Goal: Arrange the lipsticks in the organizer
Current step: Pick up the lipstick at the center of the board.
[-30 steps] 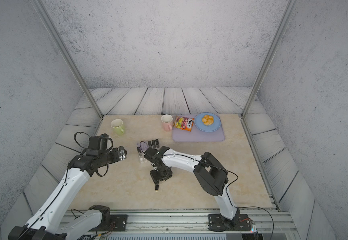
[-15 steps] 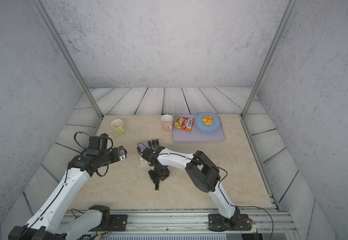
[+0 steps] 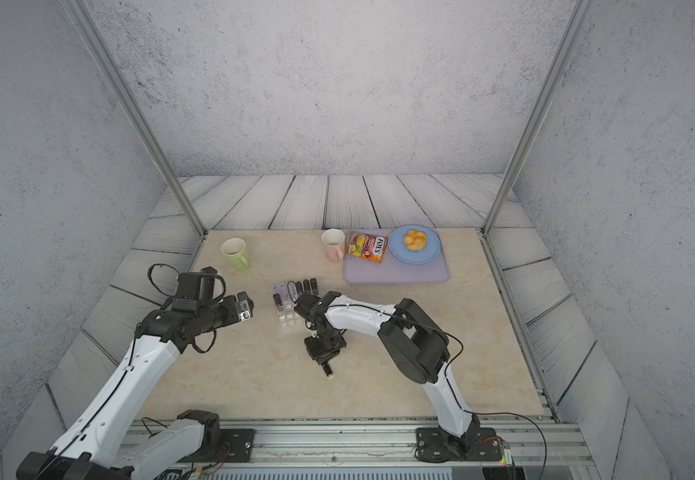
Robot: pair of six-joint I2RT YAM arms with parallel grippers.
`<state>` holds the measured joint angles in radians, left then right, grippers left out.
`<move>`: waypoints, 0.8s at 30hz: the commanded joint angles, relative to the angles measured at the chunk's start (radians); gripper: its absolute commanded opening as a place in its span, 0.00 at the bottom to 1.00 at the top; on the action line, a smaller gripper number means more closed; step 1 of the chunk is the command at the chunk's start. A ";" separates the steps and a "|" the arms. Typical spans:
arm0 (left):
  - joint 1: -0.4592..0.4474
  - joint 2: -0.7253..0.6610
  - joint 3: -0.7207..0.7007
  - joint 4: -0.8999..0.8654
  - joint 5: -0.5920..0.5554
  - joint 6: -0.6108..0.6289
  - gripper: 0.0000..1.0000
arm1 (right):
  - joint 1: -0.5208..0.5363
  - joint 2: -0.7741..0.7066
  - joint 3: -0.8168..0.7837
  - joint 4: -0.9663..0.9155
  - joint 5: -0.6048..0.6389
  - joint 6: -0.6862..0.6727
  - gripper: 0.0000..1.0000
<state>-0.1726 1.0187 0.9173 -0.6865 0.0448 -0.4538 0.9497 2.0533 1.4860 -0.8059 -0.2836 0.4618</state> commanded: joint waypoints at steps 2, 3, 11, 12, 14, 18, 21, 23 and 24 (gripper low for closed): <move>-0.004 -0.008 0.026 -0.019 0.001 0.005 0.96 | -0.008 -0.217 -0.142 0.281 -0.081 -0.060 0.18; -0.004 -0.009 0.026 -0.016 0.016 0.010 0.96 | -0.008 -0.276 -0.189 0.362 -0.077 -0.079 0.17; -0.004 0.001 0.008 0.049 0.092 -0.012 0.96 | -0.006 -0.577 -0.663 1.273 0.077 -0.341 0.14; -0.004 0.005 0.010 0.059 0.101 -0.019 0.96 | -0.006 -0.566 -0.689 1.361 0.107 -0.346 0.13; -0.004 0.012 0.017 0.073 0.135 -0.024 0.96 | -0.006 -0.513 -0.716 1.541 0.143 -0.345 0.07; -0.011 -0.018 0.000 0.111 0.300 0.015 0.93 | -0.017 -0.456 -0.731 1.745 0.249 -0.233 0.00; -0.053 -0.076 -0.072 0.181 0.408 0.014 0.89 | -0.053 -0.513 -0.709 1.637 0.263 -0.138 0.00; -0.105 -0.099 -0.133 0.278 0.466 -0.022 0.84 | -0.092 -0.558 -0.711 1.572 0.248 -0.047 0.00; -0.134 -0.105 -0.164 0.339 0.484 -0.041 0.82 | -0.109 -0.579 -0.715 1.550 0.232 -0.002 0.00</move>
<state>-0.2474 0.9325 0.8124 -0.4866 0.3988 -0.4660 0.8810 1.5467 0.7567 0.7223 -0.0769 0.3183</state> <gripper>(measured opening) 0.830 0.209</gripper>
